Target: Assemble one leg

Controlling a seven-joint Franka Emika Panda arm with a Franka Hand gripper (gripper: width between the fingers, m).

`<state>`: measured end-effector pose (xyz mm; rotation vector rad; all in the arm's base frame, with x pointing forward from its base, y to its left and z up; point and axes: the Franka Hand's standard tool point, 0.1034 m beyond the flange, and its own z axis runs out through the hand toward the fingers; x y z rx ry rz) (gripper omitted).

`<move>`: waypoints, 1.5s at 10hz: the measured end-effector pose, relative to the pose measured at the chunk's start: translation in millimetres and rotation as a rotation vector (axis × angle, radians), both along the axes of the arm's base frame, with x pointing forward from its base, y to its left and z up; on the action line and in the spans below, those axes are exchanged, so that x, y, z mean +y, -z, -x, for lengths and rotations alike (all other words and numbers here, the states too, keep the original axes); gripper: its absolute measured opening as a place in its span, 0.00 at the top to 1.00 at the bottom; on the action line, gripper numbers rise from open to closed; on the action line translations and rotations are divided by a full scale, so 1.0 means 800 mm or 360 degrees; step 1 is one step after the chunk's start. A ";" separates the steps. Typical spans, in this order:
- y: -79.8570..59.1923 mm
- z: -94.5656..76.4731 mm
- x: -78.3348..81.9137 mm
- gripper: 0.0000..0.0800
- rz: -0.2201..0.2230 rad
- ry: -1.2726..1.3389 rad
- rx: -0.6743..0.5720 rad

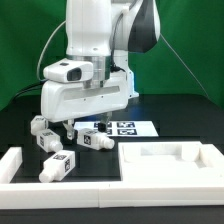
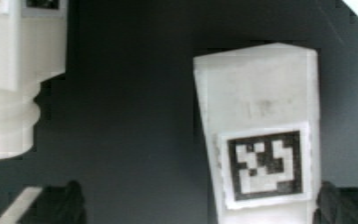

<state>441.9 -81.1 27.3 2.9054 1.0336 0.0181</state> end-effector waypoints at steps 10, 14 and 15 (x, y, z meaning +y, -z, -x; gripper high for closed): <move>0.014 0.016 0.011 0.32 -0.0005 -0.0136 0.0061; 0.014 0.016 0.011 0.65 -0.0004 -0.0135 0.0061; 0.014 0.015 0.013 0.65 -0.0005 -0.0134 0.0060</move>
Offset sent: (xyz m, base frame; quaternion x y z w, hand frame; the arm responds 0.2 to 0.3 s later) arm -0.0088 0.0178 -0.0003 0.0250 0.0101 -0.0034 0.9996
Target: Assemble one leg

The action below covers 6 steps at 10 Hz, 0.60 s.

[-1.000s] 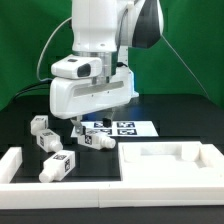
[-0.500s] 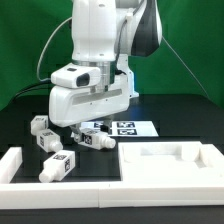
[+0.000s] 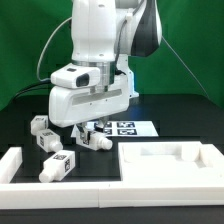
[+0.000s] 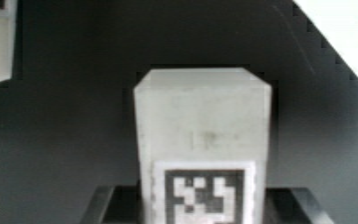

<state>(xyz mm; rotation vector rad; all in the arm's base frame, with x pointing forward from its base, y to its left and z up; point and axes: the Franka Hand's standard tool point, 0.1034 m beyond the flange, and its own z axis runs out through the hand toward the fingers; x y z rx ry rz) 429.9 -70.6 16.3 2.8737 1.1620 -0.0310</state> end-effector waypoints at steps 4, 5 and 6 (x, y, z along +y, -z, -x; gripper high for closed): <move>-0.055 -0.001 0.073 0.65 -0.0011 -0.0439 -0.0030; -0.054 0.000 0.067 0.65 0.0001 -0.0543 -0.0056; -0.054 0.001 0.065 0.65 0.0003 -0.0583 -0.0049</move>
Offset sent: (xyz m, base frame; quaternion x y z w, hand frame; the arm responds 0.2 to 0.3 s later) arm -0.0045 0.0351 0.0324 -0.0248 -0.0094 -0.3054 0.9519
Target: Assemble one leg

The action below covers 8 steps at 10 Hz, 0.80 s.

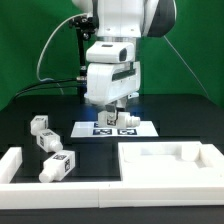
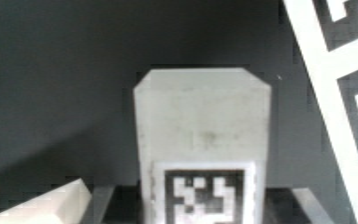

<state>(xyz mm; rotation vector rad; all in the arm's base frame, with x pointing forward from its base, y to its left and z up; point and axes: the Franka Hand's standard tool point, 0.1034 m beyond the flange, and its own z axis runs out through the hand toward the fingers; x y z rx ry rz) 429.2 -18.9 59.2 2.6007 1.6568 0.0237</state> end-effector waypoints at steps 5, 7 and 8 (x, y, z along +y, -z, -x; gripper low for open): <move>0.008 0.022 0.026 0.65 0.0079 -0.0938 -0.0030; 0.005 0.021 0.008 0.65 0.0105 -0.1166 0.0021; 0.005 0.021 0.006 0.65 0.0118 -0.1260 0.0029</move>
Offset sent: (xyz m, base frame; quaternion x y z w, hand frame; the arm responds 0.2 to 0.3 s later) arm -0.0265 0.0471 -0.0078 -0.0122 0.0533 -0.3743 0.9257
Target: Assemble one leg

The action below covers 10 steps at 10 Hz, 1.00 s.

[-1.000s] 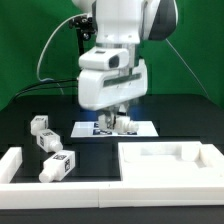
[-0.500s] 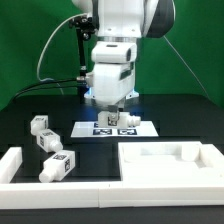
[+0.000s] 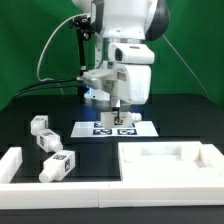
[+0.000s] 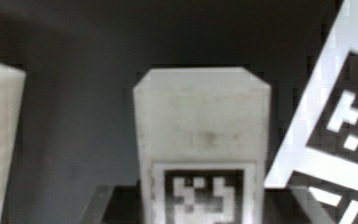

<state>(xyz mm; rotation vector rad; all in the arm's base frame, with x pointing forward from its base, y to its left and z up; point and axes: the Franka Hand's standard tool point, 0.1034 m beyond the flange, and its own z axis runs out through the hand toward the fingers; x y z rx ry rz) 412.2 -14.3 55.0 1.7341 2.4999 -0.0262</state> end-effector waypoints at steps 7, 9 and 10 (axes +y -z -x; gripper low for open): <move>0.012 0.022 0.023 0.65 0.0090 -0.1034 0.0026; 0.012 0.023 0.023 0.65 0.0095 -0.1067 0.0029; 0.013 0.024 0.024 0.65 0.0092 -0.1057 0.0031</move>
Offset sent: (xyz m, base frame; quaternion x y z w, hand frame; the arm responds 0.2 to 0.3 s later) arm -0.0214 0.0384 -0.0111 -0.0410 0.0216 -0.3343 0.9413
